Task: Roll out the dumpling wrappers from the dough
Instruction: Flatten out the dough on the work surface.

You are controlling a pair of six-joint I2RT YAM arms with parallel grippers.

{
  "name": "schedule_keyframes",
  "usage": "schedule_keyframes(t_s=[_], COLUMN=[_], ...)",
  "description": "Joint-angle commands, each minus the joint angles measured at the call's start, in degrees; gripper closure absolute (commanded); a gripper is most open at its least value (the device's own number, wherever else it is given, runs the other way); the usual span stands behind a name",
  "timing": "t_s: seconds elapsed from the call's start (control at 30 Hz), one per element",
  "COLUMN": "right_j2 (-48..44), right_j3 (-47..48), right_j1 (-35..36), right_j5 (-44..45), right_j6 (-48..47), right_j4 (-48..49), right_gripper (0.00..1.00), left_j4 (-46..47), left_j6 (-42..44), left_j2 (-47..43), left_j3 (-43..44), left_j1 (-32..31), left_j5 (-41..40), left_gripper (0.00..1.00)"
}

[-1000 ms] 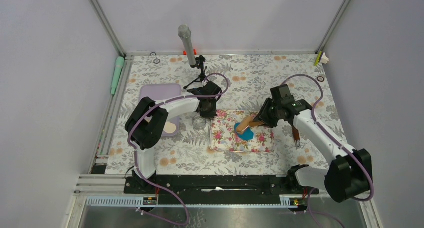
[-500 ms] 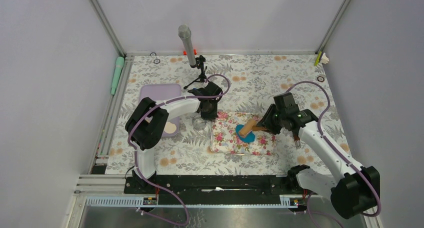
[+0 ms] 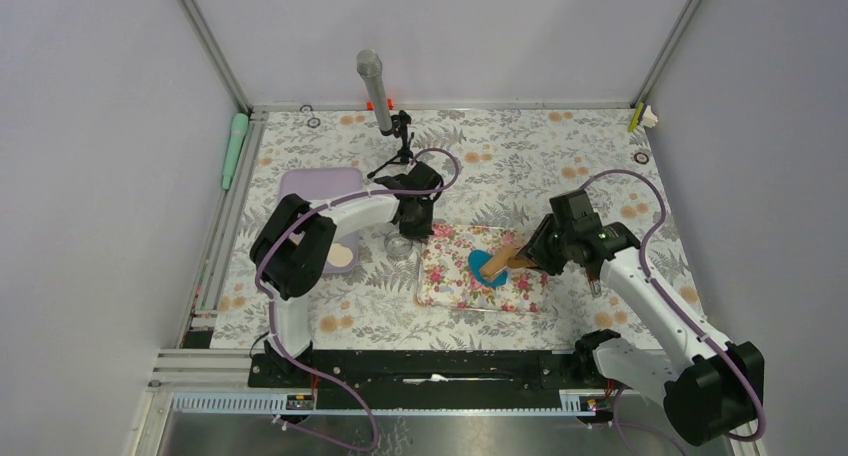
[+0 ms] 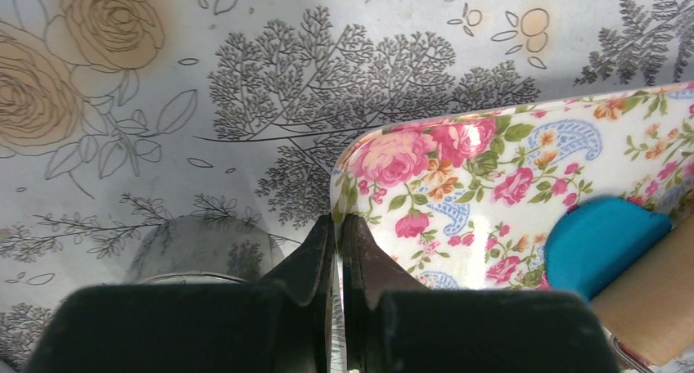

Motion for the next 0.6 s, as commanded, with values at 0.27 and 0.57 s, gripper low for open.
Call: schedule_keyframes(t_s=[0.27,0.57], right_j2=[15.8,0.8], right_j3=[-2.3,-4.9], right_j1=[3.8,4.0], right_j5=[1.5,0.0], right_j6=[-1.9,1.8], right_j4=[0.6,-12.6], right_gripper=[1.00,1.00], left_j4=[-0.7,-0.1], left_j6=[2.7,1.5], left_j2=[-1.5,-1.2], left_j3=[2.7,2.7], left_j1=[0.7,0.7], left_j5=[0.2,0.2], left_gripper=[1.00,1.00])
